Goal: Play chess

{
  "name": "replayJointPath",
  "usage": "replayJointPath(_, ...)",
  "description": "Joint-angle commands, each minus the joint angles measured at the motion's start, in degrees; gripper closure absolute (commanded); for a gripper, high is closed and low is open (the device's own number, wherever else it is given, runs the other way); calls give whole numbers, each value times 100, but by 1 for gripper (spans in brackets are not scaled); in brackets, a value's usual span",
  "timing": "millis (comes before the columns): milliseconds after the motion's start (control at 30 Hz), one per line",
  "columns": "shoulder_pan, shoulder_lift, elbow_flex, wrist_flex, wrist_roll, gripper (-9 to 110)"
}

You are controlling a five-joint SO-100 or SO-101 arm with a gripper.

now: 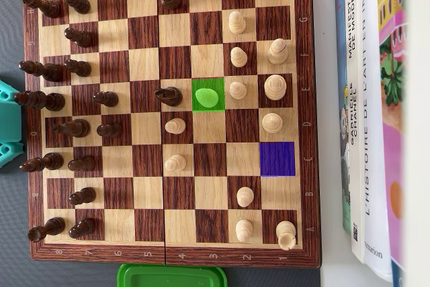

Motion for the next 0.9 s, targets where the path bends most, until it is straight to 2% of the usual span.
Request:
replayJointPath(0,-35,-26,114,-255,-26,88)
replayJointPath(333,-35,-26,114,-1028,-26,88)
replayJointPath(867,18,-26,114,-1037,26,88)
